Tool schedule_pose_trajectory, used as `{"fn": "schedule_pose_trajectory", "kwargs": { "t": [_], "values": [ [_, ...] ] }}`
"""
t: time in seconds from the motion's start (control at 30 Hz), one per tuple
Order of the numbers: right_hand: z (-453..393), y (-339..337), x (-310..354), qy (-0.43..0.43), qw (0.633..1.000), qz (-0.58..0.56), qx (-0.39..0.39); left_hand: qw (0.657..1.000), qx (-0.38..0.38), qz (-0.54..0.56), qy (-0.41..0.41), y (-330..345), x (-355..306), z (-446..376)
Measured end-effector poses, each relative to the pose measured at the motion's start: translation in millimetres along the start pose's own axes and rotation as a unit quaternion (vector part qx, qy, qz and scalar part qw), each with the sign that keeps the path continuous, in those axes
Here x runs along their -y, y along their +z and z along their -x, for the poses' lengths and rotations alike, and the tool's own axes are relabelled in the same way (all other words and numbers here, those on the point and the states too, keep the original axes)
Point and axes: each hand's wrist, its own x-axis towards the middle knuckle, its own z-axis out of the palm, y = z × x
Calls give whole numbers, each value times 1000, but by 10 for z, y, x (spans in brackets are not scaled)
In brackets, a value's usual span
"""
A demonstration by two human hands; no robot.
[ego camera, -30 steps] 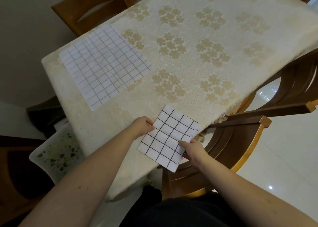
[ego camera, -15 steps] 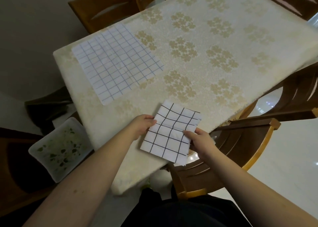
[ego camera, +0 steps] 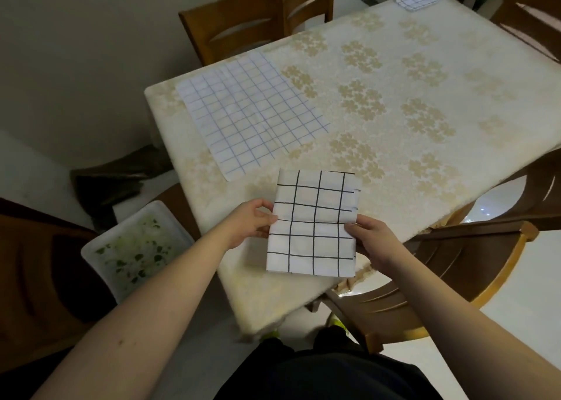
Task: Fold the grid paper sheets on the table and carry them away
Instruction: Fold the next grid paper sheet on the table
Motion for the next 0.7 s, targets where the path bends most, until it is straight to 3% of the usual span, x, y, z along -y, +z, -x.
{"fn": "schedule_pose_trajectory", "kwargs": {
  "t": [0.2,0.3,0.47,0.53,0.7],
  "values": [
    [-38,156,-15,-14,998,58,-24,999,-24,-2,39,-159,62,118],
    [-33,230,12,-10,997,75,-33,999,-34,26,16,-196,61,148],
    [-11,304,11,33,998,-8,-53,995,-32,92,-21,-195,72,155],
    [-18,315,-11,49,997,-31,-50,996,-24,80,-10,-188,130,151],
    [-89,321,-222,22,997,60,-48,999,-40,-18,2,-151,341,92]
  ]
}}
